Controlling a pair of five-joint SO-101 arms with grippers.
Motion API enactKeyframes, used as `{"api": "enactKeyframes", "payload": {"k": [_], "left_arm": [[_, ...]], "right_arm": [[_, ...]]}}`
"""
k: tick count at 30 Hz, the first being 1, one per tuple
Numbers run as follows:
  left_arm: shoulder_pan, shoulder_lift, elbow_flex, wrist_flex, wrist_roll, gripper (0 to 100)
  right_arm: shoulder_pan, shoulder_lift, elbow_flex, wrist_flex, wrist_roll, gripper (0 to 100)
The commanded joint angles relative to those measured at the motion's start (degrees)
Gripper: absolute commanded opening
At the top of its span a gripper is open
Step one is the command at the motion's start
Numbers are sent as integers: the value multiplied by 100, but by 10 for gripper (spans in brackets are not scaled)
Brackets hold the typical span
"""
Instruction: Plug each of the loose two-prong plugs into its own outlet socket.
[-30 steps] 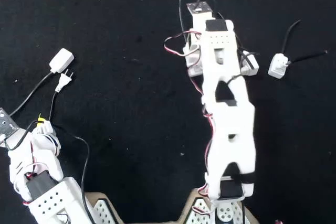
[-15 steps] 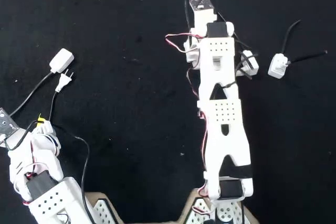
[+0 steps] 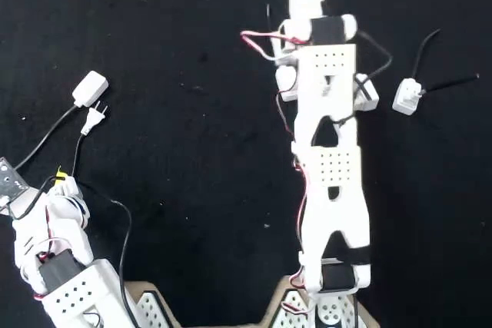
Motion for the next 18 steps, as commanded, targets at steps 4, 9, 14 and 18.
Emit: {"api": "enactKeyframes", "payload": {"k": [4,9,14,18], "left_arm": [[66,-53,-365,-79,18,180],[66,-53,-303,-123,9,180],[66,-53,-295,-123,9,180],[75,-53,-295,-123,9,180]], "right_arm": [[-97,-1710,-259,-53,0,247],[-79,-2589,-251,229,-44,247],[-246,-3635,57,246,-62,247],[-642,-5007,1534,229,-62,247]]}}
